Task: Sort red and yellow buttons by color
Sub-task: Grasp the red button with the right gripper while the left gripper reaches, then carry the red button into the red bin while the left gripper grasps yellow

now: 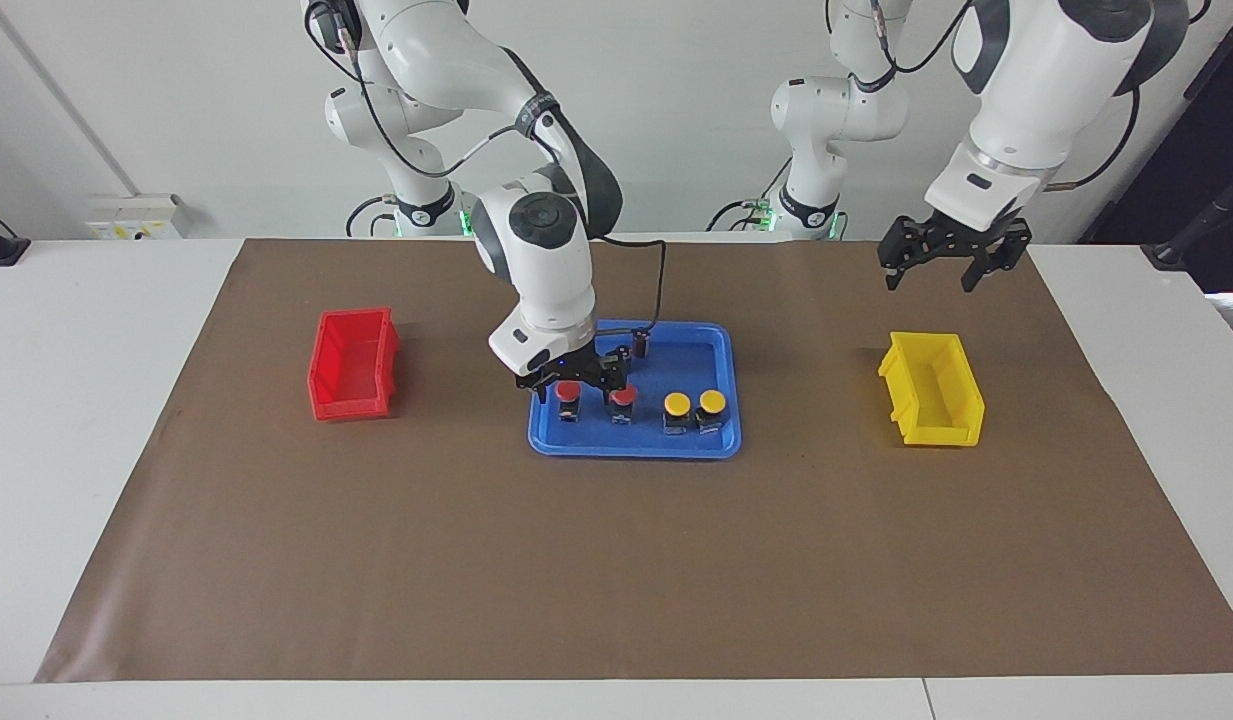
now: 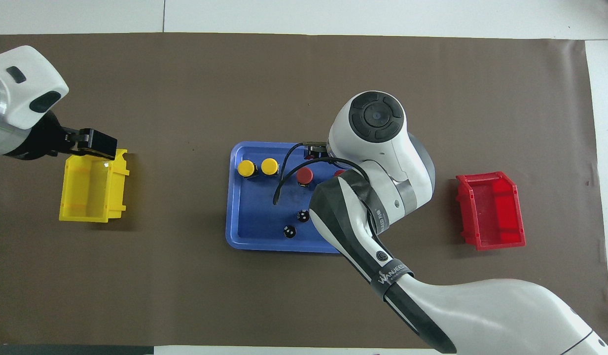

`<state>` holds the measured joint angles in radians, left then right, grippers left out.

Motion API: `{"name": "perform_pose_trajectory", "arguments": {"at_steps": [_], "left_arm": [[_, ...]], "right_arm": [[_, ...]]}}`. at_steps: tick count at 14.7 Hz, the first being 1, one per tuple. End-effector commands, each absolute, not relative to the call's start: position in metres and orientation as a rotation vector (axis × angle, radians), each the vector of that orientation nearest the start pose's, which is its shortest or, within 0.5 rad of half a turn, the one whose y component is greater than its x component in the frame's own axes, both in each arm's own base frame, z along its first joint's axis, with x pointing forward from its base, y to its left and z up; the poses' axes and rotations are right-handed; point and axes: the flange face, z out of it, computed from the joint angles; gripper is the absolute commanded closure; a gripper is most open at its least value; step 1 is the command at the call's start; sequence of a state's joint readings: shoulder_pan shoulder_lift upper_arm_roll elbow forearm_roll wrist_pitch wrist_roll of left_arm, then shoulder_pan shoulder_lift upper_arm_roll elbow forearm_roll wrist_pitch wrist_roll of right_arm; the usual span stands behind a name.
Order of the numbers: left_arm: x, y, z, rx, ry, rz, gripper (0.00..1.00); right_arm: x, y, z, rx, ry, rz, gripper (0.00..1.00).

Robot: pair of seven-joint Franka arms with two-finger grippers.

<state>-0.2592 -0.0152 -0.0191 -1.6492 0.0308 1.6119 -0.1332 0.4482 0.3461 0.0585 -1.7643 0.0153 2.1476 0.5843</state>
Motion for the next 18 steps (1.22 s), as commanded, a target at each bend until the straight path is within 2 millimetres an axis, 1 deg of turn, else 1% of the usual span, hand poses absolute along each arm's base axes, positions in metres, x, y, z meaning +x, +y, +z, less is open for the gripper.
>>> {"name": "perform_pose_trajectory", "arguments": {"at_steps": [1,3,6,7,8,9,12,13,14,15,17,18], "left_arm": [[0.526,-0.178,0.58,-3.097,0.169,-0.015,0.0],[0.522,-0.201,0.563,-3.104,0.133,-0.039,0.0],[0.529,-0.231,0.52,-3.092,0.145,0.012,0.0],[0.531,-0.244,0.505,-3.093,0.154,0.015,0.0],[0.535,-0.259,0.486,-3.096,0.121,0.009,0.0],[0.535,-0.275,0.475,-3.102,0.092,-0.005,0.0],[0.538,-0.285,0.446,-3.132,0.074,0.007,0.0],[0.534,-0.292,0.434,-3.137,0.094,0.003,0.0],[0.533,-0.294,0.424,-3.141,0.097,0.0,0.0],[0.532,-0.296,0.411,-3.164,0.077,0.027,0.0],[0.532,-0.3,0.405,-3.198,0.058,0.014,0.0],[0.529,-0.307,0.402,-3.201,0.075,0.007,0.0]], "right_arm": [[0.554,0.3,0.375,-3.088,0.153,-0.027,0.03],[0.552,0.299,0.372,-3.09,0.155,-0.022,0.08],[0.542,0.295,0.363,-3.101,0.151,0.003,0.19],[0.541,0.295,0.363,-3.101,0.151,0.003,0.24],[0.541,0.294,0.362,-3.102,0.144,0.005,0.28],[0.539,0.294,0.359,-3.105,0.13,0.011,0.3],[0.535,0.293,0.353,-3.093,0.126,-0.017,0.31],[0.534,0.294,0.354,-3.091,0.124,-0.02,0.32],[0.534,0.294,0.354,-3.091,0.124,-0.02,0.33],[0.533,0.297,0.353,-3.092,0.117,-0.018,0.38],[0.533,0.297,0.353,-3.09,0.112,-0.024,0.51],[0.533,0.297,0.353,-3.088,0.116,-0.025,0.59]]}}
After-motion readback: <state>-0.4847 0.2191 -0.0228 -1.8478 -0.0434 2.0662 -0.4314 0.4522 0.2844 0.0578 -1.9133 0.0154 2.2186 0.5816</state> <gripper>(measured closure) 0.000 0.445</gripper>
